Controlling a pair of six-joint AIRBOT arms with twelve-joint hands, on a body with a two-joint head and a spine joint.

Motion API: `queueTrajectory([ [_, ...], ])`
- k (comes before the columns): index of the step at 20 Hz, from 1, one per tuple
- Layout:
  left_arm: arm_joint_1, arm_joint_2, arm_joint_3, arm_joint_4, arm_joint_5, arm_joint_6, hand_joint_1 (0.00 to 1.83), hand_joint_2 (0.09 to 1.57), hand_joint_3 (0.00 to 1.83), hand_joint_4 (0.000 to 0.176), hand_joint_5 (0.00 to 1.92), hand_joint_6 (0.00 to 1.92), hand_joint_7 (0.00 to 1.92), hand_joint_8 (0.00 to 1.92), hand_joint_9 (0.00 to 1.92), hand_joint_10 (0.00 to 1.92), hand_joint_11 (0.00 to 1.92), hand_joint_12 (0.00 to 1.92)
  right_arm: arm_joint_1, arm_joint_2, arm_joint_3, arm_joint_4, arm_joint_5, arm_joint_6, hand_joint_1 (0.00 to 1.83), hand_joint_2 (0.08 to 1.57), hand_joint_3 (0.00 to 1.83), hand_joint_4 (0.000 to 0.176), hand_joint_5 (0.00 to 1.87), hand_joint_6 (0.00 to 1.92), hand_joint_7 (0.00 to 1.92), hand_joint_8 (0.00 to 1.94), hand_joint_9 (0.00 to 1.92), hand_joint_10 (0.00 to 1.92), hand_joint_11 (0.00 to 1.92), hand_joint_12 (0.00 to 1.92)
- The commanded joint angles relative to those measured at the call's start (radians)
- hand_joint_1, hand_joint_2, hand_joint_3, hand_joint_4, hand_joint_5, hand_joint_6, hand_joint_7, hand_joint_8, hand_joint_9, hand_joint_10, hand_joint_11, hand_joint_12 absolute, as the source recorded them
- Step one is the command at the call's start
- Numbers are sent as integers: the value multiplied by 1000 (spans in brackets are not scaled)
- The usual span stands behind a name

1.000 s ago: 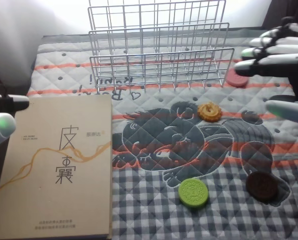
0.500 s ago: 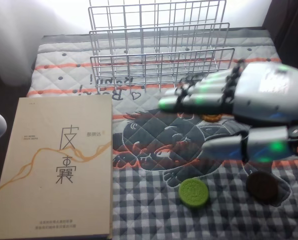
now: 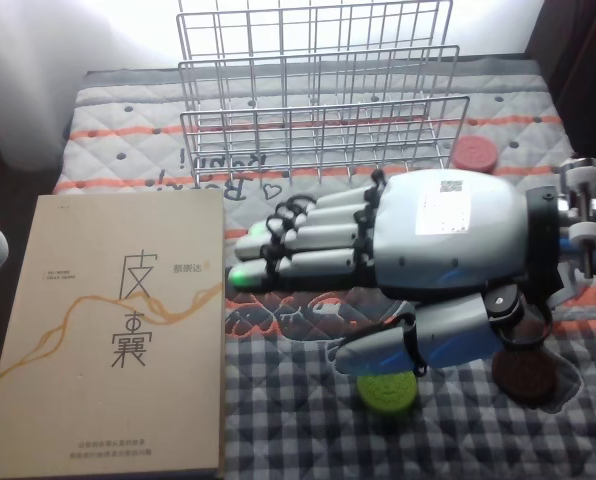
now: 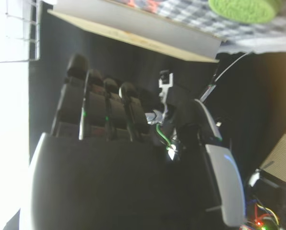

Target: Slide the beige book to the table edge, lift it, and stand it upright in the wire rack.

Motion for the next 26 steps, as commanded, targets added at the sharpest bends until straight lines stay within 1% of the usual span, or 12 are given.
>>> queueTrajectory([
  [1, -6, 10, 3, -5, -124, -3, 0, 1103, 13, 175, 0, 0, 0, 0, 0, 0, 0, 0, 28, -9, 5, 9, 70, 32, 0, 1447, 0, 0, 61, 3, 0, 0, 55, 0, 288, 247],
  [4, -6, 9, 3, -4, -121, -3, 0, 1107, 12, 176, 1, 0, 0, 0, 0, 0, 0, 0, 59, -20, 12, -114, 49, 101, 0, 1472, 6, 0, 42, 0, 0, 0, 29, 0, 353, 276],
  [5, -6, 9, 3, -4, -120, -3, 0, 1106, 11, 176, 9, 3, 0, 0, 0, 0, 0, 0, 62, -25, 14, -129, 46, 107, 0, 1470, 4, 0, 27, 0, 0, 0, 21, 0, 258, 235],
  [7, -6, 9, 3, -4, -118, -3, 0, 1105, 10, 176, 10, 4, 0, 0, 0, 0, 0, 0, 65, -37, 17, -150, 41, 110, 0, 1459, 0, 0, 27, 1, 0, 0, 33, 6, 227, 220],
  [8, -6, 9, 3, -3, -118, -3, 0, 1114, 13, 176, 2, 0, 0, 0, 0, 0, 0, 0, 69, -45, 21, -174, 33, 118, 0, 1457, 0, 0, 24, 1, 0, 0, 43, 9, 260, 233],
  [10, -6, 9, 3, -2, -117, -3, 0, 1115, 12, 176, 6, 2, 0, 0, 0, 0, 0, 0, 73, -61, 30, -208, 24, 137, 0, 1452, 0, 0, 36, 5, 0, 0, 51, 12, 245, 226],
  [16, -6, 7, 3, -1, -114, -3, 0, 1135, 17, 176, 24, 7, 0, 0, 0, 0, 0, 0, 76, -98, 52, -237, 3, 146, 0, 1435, 0, 0, 51, 5, 4, 1, 55, 5, 79, 144],
  [21, -6, 6, 2, 0, -115, -3, 0, 1154, 20, 175, 40, 10, 0, 0, 0, 0, 0, 0, 76, -130, 71, -248, -16, 146, 0, 1449, 1, 0, 50, 3, 0, 0, 48, 0, 56, 130],
  [26, -6, -1, 1, 0, -117, -3, 0, 1158, 15, 176, 41, 5, 0, 0, 0, 0, 12, 6, 76, -150, 86, -240, -20, 146, 0, 1447, 0, 0, 67, 6, 9, 3, 70, 7, 74, 133],
])
